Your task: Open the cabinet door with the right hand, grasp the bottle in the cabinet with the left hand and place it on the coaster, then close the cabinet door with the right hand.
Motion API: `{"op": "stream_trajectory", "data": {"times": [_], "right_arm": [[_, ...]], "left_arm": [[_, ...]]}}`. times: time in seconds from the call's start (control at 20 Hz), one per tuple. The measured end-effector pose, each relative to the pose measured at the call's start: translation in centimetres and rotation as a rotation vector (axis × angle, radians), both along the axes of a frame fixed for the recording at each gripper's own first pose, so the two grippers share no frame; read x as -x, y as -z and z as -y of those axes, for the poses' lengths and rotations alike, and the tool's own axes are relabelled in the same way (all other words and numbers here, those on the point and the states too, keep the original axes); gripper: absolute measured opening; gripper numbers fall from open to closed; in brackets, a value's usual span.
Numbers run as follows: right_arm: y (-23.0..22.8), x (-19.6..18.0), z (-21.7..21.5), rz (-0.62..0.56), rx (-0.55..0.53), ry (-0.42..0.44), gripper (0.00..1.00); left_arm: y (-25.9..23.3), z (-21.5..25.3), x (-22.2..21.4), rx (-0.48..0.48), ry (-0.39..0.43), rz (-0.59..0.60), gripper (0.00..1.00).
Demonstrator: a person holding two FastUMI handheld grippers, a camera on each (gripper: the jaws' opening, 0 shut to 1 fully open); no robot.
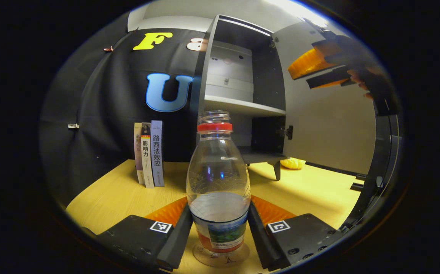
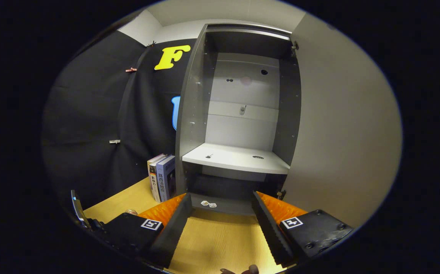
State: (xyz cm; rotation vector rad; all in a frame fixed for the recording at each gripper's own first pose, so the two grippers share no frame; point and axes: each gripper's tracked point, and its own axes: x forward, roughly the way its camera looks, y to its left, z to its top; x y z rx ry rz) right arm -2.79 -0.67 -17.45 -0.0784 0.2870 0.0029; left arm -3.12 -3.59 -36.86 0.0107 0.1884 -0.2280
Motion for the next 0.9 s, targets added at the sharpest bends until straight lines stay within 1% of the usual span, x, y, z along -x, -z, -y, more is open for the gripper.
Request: {"op": "stream_trajectory", "data": {"times": [0.2,0.3,0.4,0.45,0.5,0.6,0.75,0.9], "right_arm": [[-0.1,0.2,1.0,-0.004,-0.026,0.028,0.98],[0.1,0.5,0.9,-0.015,-0.061,0.039,0.98],[0.8,0.8,0.8,-0.039,-0.096,0.045,0.98],[1.1,0.9,0.8,-0.053,-0.106,0.049,0.98],[1.3,1.0,0.8,-0.063,-0.110,0.052,0.98],[1.3,1.1,0.7,-0.069,-0.111,0.050,0.98],[0.5,1.0,0.6,-0.062,-0.093,0.041,0.98],[-1.3,0.9,1.3,-0.036,-0.069,0.057,0.98]], "left_arm": [[0.6,0.6,0.8,-0.028,0.020,0.009,0.77],[1.0,0.9,1.0,-0.027,0.032,-0.008,0.79],[1.1,0.7,0.9,-0.042,0.022,-0.017,0.80],[0.9,0.4,0.9,-0.050,0.015,-0.016,0.82],[0.8,0.3,0.7,-0.059,0.014,-0.016,0.90],[0.8,0.2,0.5,-0.081,0.022,-0.026,0.95],[-0.9,0.2,0.2,-0.116,0.034,-0.004,0.95],[-4.6,1.3,-0.4,-0.105,0.070,0.040,0.95]]}}
